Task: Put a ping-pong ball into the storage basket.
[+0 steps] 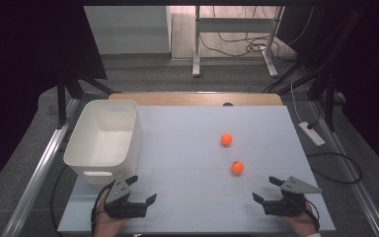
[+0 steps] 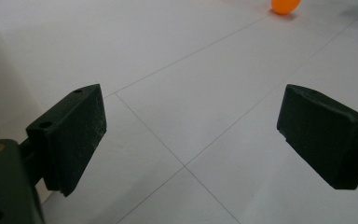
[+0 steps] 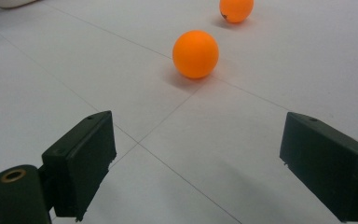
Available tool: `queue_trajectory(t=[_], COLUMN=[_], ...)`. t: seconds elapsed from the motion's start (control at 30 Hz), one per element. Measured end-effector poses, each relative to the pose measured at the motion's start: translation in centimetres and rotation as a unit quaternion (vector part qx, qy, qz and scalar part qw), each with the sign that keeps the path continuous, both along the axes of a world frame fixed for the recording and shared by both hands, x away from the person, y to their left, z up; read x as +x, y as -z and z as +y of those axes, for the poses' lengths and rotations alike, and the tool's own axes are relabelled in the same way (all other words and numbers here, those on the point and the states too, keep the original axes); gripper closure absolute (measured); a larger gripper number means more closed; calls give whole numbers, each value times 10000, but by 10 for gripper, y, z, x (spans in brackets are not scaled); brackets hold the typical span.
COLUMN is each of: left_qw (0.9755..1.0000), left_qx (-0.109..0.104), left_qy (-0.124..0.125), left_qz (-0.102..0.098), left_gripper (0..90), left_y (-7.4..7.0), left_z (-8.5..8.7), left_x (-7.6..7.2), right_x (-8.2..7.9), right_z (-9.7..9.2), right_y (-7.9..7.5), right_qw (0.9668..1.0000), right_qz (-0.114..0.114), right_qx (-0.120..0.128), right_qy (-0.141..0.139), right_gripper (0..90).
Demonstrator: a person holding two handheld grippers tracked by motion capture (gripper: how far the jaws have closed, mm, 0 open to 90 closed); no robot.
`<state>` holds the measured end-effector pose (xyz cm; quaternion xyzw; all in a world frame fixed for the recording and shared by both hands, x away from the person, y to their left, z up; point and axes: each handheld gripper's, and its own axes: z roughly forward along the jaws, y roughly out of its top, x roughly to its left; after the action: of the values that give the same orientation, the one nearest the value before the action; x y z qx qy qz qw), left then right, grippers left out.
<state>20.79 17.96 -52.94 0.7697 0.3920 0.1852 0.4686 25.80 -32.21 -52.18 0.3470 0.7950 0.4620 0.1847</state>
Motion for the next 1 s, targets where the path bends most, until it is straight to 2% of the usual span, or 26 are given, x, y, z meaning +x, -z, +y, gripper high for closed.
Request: queue_trajectory(t=[0.17,0.33,0.53,0.67,0.77,1.0], left_qw=[9999,9999,9999,9998,9998,9998], left_qx=[-16,-61,-59,-9,-107,-112], left_qy=[-84,-71,-59,-97,-111,-107], left_qz=[-72,-63,-73,-160,-120,-116], left_gripper=[91,91,91,91,90,90], left_y=[-1,-2,-4,-6,-7,-8], left_z=[2,3,2,1,2,1], left_x=[0,1,1,1,1,1], right_x=[1,3,2,0,-1,2], right_z=[1,3,3,3,2,2], right_y=[0,1,0,0,-1,-2], right_qw=[10000,9999,10000,10000,10000,10000], right_qz=[49,95,64,58,42,24], right_qx=[-23,-42,-62,-61,-52,-53], right_qy=[-17,-57,-21,-28,-6,5], right_gripper=[102,105,107,109,110,115])
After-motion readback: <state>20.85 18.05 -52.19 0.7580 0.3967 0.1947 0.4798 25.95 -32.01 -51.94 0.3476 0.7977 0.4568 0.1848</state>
